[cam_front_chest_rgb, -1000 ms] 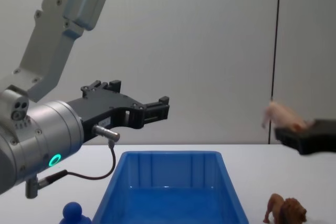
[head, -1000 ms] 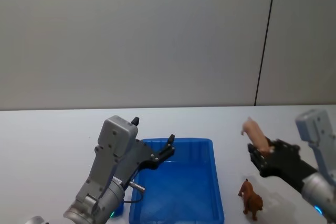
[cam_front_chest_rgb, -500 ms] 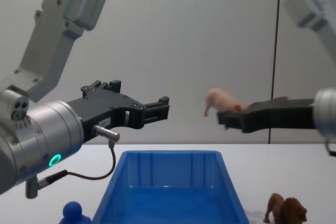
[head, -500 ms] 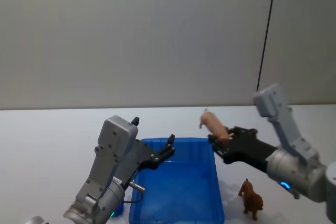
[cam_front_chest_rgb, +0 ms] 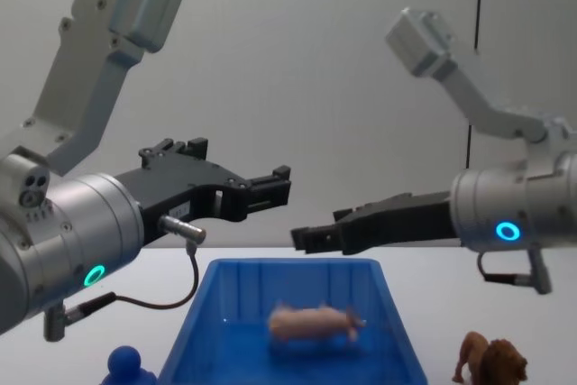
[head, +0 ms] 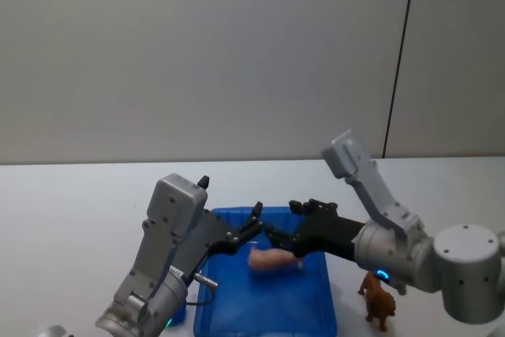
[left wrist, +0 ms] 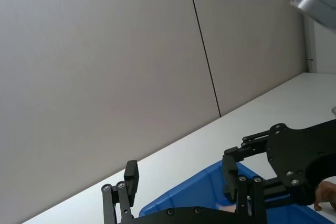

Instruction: Pick up the two dolls from the table and place them into the box.

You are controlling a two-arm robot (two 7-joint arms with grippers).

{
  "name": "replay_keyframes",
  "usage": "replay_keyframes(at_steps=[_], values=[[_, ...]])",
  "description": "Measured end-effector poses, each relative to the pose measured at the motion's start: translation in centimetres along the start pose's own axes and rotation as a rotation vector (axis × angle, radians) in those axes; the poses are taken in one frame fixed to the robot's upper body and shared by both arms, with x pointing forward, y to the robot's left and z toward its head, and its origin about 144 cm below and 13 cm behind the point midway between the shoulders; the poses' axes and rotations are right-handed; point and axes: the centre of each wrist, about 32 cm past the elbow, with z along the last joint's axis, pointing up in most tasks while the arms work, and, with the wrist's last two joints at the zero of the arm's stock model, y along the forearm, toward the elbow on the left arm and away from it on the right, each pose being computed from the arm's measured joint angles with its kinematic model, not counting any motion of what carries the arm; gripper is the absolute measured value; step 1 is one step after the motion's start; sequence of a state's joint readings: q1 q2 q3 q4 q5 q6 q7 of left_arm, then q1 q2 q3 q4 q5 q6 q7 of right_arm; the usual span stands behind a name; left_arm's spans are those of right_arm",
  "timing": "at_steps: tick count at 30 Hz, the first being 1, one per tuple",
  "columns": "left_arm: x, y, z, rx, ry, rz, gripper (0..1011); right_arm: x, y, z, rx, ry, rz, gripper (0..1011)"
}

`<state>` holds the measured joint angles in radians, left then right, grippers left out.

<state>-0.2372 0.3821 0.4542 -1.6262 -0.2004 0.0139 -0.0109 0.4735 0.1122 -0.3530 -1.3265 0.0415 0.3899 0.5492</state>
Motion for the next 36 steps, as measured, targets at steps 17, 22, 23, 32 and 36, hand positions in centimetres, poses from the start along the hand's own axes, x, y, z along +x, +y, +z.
replay_keyframes(at_steps=[17,22,23,32,36], values=[[0.0,0.0,0.0,0.0,0.0,0.0,1001,0.3,-1.4,-1.2,0.02,-0.015,-0.061,1001],[0.0,0.0,0.0,0.0,0.0,0.0,1001,0.2,-2.7,-1.9,0.036,-0.003,-0.103,1001],[0.0,0.0,0.0,0.0,0.0,0.0,1001,0.2,-3.3,-2.3,0.039,0.003,-0.117,1001],[0.0,0.0,0.0,0.0,0.0,0.0,1001,0.1,-6.2,-4.2,0.034,0.043,-0.184,1001],[0.0,0.0,0.0,0.0,0.0,0.0,1001,-0.1,-7.4,-5.2,0.017,0.062,-0.206,1001]])
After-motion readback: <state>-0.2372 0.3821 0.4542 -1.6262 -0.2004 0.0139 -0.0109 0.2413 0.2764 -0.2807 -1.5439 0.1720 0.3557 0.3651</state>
